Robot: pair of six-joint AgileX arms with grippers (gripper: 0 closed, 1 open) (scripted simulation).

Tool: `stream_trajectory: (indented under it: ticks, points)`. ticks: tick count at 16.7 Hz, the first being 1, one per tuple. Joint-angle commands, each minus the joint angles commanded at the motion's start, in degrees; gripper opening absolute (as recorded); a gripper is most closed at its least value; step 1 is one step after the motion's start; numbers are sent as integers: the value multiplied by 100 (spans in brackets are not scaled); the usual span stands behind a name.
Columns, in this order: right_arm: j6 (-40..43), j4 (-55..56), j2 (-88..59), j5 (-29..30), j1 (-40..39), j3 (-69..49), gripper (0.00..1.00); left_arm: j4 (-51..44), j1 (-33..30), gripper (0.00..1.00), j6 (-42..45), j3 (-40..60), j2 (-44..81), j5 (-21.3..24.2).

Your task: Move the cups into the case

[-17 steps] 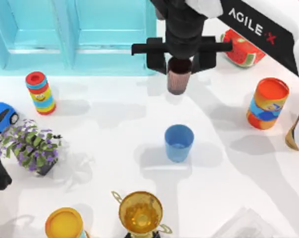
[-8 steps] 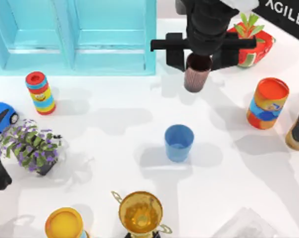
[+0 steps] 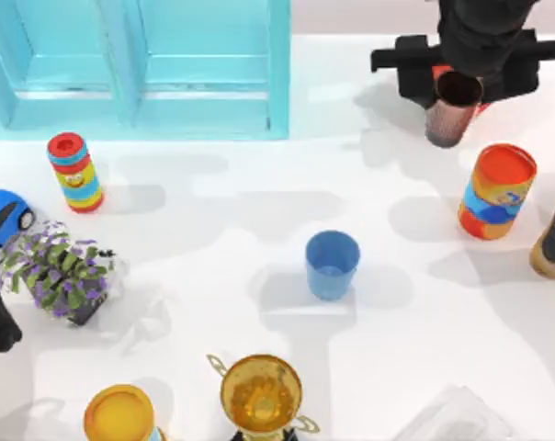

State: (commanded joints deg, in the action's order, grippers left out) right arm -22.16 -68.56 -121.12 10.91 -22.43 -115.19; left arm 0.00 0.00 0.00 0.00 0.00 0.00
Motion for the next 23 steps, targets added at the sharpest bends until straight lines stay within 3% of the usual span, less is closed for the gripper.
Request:
stream_trajectory:
  ticks: [6, 12, 17, 23]
  points:
    - [2640, 43, 1847, -99, 2506, 1841, 0, 0, 0, 100, 0, 0, 0, 0]
    - [5129, -89, 3658, -851, 4894, 3714, 0, 0, 0, 100, 0, 0, 0, 0]
    - [5831, -274, 4410, -1453, 5858, 4561, 0, 0, 0, 100, 0, 0, 0, 0]
    - [5828, -271, 4438, -1499, 5897, 4622, 0, 0, 0, 100, 0, 0, 0, 0]
